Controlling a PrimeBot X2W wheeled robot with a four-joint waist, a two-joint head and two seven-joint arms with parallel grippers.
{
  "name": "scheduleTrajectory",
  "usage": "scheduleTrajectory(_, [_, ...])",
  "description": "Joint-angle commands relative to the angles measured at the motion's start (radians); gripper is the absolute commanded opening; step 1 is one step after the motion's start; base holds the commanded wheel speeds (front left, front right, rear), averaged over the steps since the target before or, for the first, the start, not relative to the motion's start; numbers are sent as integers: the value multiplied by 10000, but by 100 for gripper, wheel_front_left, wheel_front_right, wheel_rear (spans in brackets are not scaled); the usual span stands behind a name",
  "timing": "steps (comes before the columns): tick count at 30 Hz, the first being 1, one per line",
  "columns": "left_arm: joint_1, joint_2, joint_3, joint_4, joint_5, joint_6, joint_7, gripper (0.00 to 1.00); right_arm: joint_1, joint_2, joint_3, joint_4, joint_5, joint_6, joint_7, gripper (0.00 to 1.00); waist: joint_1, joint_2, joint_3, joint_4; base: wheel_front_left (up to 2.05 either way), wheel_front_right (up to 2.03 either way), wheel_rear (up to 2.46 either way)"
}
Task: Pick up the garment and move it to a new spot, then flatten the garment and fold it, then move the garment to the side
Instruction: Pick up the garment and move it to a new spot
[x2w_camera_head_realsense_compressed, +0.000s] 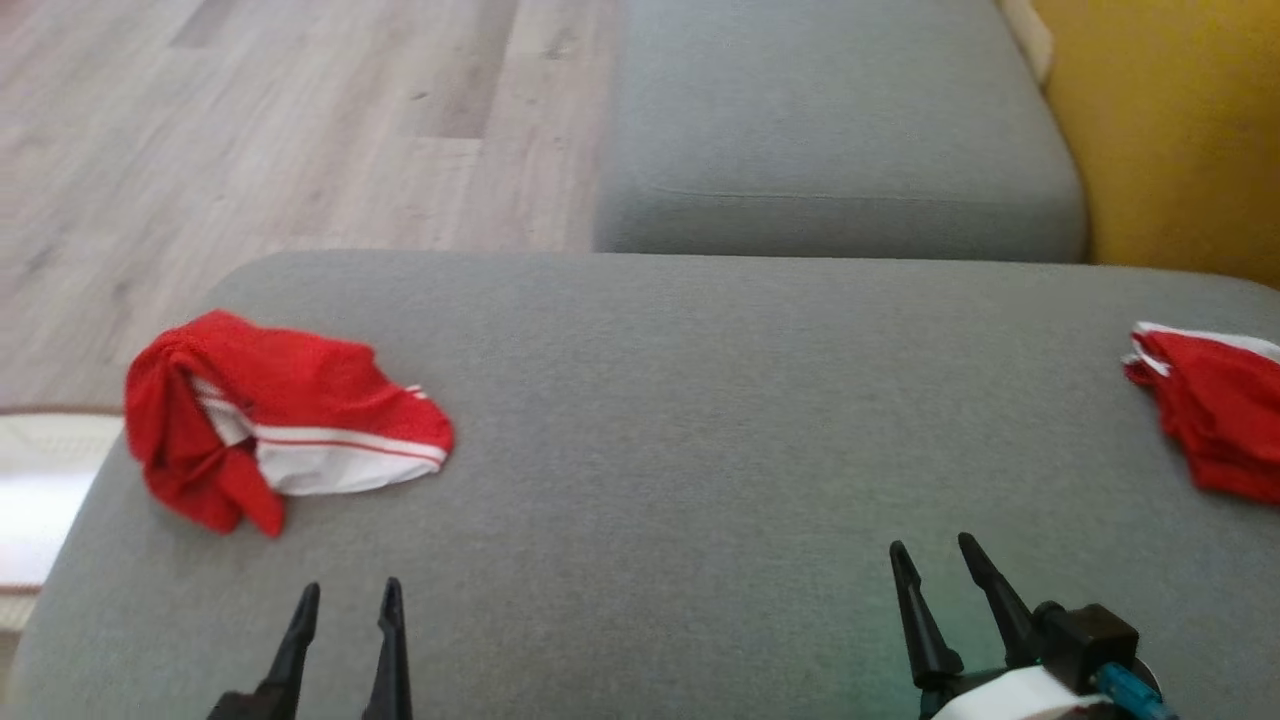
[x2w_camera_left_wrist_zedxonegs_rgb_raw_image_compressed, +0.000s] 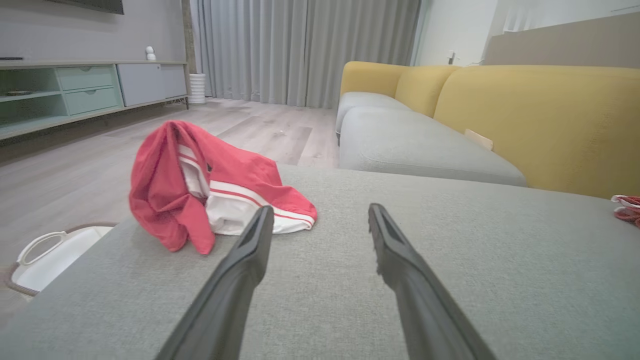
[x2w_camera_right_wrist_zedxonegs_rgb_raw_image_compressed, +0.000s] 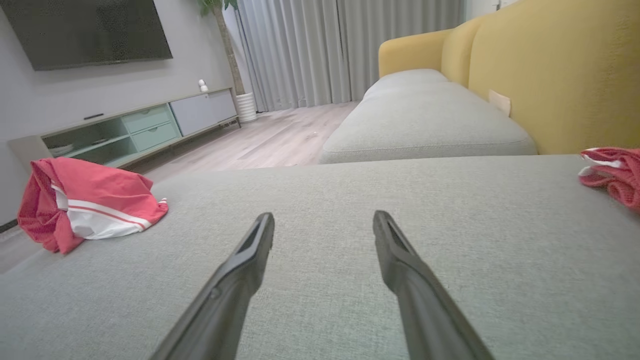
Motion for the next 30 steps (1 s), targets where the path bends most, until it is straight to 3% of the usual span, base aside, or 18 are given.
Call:
scheduleTrajectory(1, [-568, -30, 454, -351, 97, -60, -55, 100, -305, 22, 193, -334, 37, -9, -135, 100, 1, 0, 46, 476, 0, 0, 0])
scheduleTrajectory(17, [-429, -30, 997, -536, 372, -211, -55, 100, -417, 79, 301, -295, 112, -9, -135, 100, 1, 0, 207, 2547, 0, 0, 0])
scheduleTrajectory(23, [-403, -30, 1082, -602, 342, -197, -55, 100, -490, 47, 281, -303, 39, -9, -135, 100, 1, 0, 444, 2614, 0, 0, 0])
scheduleTrajectory(30, [-793, -30, 857, -852, 9, 77, -55, 100, -781, -584, 162, -486, -89, -9, -135, 100, 1, 0, 1604, 2307, 0, 0, 0])
